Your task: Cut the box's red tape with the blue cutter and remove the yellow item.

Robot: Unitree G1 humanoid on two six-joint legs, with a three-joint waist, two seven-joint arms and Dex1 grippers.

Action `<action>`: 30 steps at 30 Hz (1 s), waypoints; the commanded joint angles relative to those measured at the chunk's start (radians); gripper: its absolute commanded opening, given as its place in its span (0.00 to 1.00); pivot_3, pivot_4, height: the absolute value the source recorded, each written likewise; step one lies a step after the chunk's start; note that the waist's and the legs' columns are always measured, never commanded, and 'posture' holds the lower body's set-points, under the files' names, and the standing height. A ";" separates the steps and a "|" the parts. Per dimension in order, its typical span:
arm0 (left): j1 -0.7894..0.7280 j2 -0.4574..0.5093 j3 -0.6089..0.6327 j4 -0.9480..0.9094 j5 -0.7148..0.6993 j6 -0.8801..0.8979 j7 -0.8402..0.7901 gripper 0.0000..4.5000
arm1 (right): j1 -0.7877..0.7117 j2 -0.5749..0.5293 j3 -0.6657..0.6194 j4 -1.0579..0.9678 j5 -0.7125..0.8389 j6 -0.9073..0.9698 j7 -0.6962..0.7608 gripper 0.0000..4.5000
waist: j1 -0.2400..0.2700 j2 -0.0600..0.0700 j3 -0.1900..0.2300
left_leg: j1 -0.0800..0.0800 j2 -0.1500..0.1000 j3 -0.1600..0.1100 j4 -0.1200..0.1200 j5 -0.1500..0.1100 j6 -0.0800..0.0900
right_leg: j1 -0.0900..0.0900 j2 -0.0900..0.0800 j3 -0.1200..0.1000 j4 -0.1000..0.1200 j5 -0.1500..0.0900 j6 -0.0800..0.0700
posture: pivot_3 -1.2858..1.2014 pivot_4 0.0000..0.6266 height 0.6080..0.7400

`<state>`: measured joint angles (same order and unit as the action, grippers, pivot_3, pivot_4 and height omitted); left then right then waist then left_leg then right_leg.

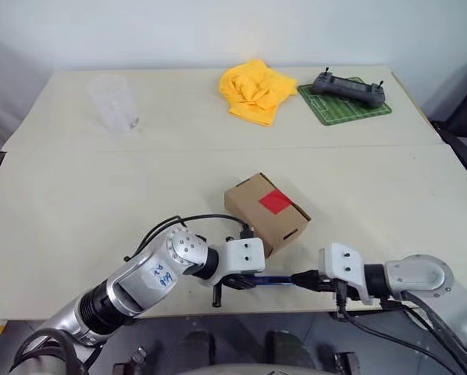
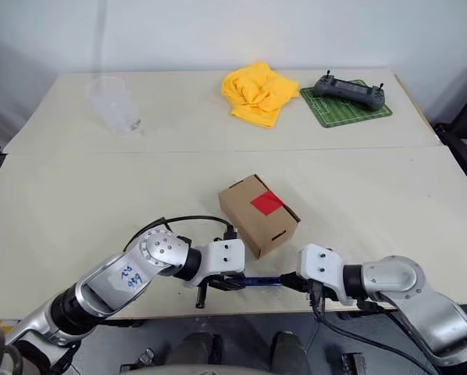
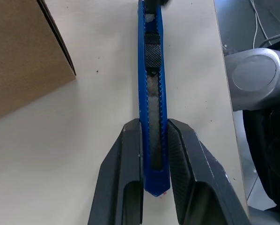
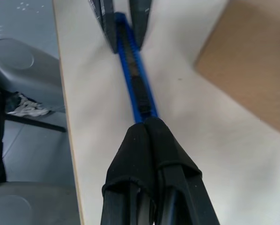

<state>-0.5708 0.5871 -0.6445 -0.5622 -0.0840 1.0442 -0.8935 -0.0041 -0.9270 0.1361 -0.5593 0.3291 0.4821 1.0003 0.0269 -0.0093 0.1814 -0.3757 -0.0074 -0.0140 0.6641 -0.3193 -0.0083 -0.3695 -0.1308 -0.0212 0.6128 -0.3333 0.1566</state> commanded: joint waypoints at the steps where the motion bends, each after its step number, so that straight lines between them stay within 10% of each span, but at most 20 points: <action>1: 0.011 -0.004 -0.042 0.027 -0.008 0.007 0.011 0.09 | -0.032 0.016 0.027 0.002 -0.023 0.007 -0.010 0.01 | -0.001 0.000 0.000 | 0.000 0.000 0.000 0.000 0.000 0.000 | 0.000 0.000 0.000 0.000 0.000 0.000 | 0.52 0.24 1.00; 30: -0.009 0.000 -0.071 0.035 -0.006 -0.008 0.030 0.09 | -0.147 0.147 0.095 0.017 0.033 0.097 -0.004 0.01 | 0.001 0.000 0.000 | 0.005 0.000 -0.003 0.001 0.000 0.001 | 0.009 -0.001 -0.001 -0.004 0.000 0.000 | 0.52 0.24 1.00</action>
<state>-0.5910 0.5818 -0.6751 -0.5466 -0.0946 1.0438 -0.8695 -0.1600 -0.7694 0.2908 -0.5089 0.3185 0.5716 0.9890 0.0280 -0.0091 0.1812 -0.3710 -0.0077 -0.0172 0.6652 -0.3195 -0.0076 -0.3605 -0.1316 -0.0221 0.6084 -0.3333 0.1567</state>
